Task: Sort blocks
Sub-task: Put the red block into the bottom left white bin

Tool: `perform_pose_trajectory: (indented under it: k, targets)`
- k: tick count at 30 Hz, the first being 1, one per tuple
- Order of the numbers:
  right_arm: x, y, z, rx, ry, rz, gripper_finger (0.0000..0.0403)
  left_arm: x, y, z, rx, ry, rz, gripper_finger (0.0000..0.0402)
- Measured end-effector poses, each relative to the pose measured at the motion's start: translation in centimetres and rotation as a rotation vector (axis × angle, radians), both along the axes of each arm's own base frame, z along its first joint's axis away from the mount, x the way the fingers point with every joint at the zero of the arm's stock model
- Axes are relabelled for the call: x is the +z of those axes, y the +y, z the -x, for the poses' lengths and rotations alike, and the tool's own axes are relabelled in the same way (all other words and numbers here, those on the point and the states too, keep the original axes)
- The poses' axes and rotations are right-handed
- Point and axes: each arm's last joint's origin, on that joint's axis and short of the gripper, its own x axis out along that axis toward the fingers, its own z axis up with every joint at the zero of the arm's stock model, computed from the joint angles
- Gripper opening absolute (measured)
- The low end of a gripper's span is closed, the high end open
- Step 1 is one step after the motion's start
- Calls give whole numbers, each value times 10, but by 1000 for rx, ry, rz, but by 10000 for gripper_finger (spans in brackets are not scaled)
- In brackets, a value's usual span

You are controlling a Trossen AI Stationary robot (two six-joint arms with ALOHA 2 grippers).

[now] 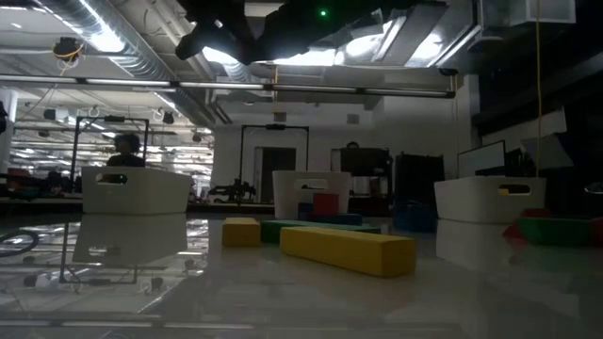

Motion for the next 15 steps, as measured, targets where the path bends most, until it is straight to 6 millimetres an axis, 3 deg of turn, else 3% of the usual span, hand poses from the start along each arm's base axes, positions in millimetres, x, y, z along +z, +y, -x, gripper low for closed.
perform_pose_trajectory:
  k: [4,10,15]
  targets:
    - [0,0,0,3,-1,-5,172,-1,0,1,-12,16,-11,82]
    - [-1,1,0,3,9,-6,245,-1,0,1,-30,30,-31,77]
    - [0,1,1,-81,12,23,286,-1,0,1,-42,37,-44,78]
